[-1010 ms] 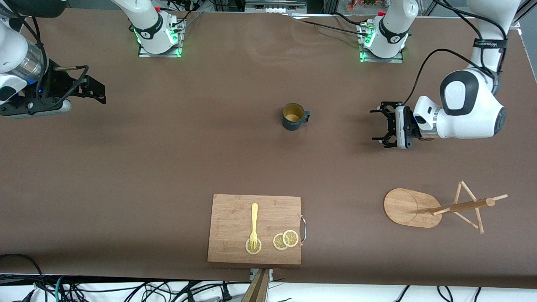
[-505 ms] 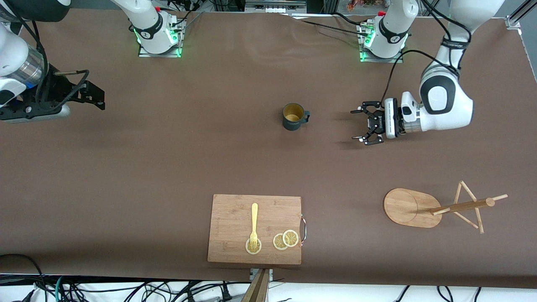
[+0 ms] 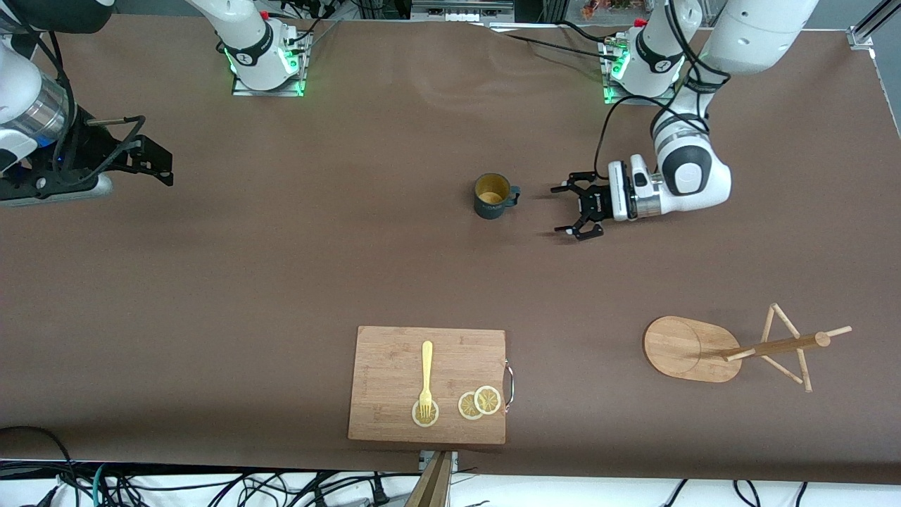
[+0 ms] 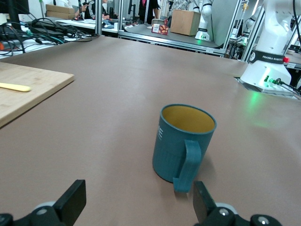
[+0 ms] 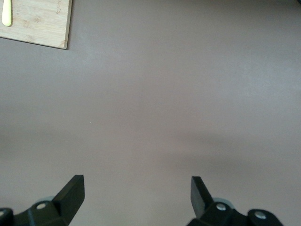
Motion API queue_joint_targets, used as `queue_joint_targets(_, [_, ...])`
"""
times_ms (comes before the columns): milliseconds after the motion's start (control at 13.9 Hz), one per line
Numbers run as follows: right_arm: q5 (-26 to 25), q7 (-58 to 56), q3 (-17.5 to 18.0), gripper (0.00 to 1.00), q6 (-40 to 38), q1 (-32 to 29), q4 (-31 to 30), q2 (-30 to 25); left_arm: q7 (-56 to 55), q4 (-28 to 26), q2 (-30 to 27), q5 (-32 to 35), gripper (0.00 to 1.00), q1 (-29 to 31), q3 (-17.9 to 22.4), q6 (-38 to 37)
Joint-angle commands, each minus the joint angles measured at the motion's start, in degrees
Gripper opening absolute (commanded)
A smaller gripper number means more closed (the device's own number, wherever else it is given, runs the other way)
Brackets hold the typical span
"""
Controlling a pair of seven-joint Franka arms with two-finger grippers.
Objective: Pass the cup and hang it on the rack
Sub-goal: 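Move the left gripper toward the teal mug's handle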
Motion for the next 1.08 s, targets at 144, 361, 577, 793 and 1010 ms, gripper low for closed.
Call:
queue_joint_targets(144, [-0.3,-0.4,0.7,1.0,-0.6,-0.5,1.2,0.2,7.9,-1.9,1.1,-5.5,1.0,-2.9,0.1,-0.5])
queue_joint_targets(361, [-0.2,-0.4,0.7,1.0,-0.5,-0.5,1.2,0.2,11.2,-3.1,2.3,-9.9,1.0,-4.6,-0.5,-0.4])
queue_joint_targets(577, [-0.2,-0.3,0.7,1.0,-0.6,-0.5,1.2,0.2,13.8,-5.0,2.1,-11.6,1.0,-5.0,-0.6,-0.4])
queue_joint_targets(793, [-0.1,-0.3,0.6,1.0,-0.5,-0.5,1.2,0.2,16.9,-6.1,2.9,-15.8,1.0,-6.5,-0.7,-0.1])
queue_joint_targets(1010, [0.0,-0.2,0.7,1.0,-0.5,-0.5,1.2,0.2,17.7,-6.0,3.7,-20.1,1.0,-8.6,-1.4,0.5])
